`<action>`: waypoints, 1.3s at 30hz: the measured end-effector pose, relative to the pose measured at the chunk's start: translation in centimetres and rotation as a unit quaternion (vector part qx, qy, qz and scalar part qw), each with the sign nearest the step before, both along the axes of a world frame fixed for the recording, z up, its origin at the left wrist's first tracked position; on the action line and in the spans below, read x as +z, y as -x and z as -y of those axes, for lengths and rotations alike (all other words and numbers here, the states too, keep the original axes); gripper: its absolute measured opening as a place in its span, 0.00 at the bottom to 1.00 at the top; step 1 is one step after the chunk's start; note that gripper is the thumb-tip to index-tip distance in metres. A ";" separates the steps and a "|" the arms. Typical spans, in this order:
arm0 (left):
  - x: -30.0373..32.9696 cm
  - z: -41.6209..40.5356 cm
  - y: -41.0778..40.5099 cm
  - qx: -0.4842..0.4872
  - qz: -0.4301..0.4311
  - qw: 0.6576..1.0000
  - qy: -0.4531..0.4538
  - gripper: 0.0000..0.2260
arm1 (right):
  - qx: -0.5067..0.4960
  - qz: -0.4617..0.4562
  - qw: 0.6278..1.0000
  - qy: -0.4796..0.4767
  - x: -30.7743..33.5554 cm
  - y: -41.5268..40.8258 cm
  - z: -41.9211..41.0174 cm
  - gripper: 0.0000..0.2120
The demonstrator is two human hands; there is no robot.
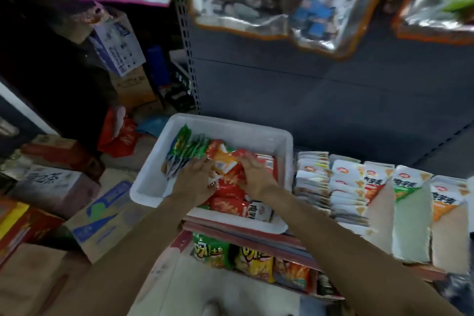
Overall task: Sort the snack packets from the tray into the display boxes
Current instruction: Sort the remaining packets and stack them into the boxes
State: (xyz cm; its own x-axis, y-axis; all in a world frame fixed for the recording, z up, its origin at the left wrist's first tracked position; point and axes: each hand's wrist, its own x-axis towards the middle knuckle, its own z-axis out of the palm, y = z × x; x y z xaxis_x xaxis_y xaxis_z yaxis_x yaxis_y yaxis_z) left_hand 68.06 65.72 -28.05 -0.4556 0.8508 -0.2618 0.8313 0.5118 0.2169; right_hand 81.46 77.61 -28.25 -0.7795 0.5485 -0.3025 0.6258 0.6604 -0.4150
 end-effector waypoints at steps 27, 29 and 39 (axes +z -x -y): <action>1.0 0.3 1.1 0.137 0.190 0.946 -0.223 0.18 | -0.003 0.031 0.986 -0.166 3.6 -2.3 0.5 0.17; 1.8 -0.4 -0.1 0.173 0.219 0.921 -0.270 0.20 | -0.064 -0.076 0.987 -0.127 4.6 -3.9 0.2 0.12; 7.6 -6.0 -7.0 0.075 0.449 0.813 -0.363 0.06 | -0.226 -0.329 0.893 0.206 9.3 -9.7 -1.6 0.08</action>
State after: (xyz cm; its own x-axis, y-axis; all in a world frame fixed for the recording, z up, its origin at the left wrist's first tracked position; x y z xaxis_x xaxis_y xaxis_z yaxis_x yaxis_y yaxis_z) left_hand 75.08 71.77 -20.46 -0.4706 0.8823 -0.0004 0.1101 0.0592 0.9922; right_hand 91.21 79.18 -18.95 -0.5895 0.8003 -0.1098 0.3208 0.1072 -0.9411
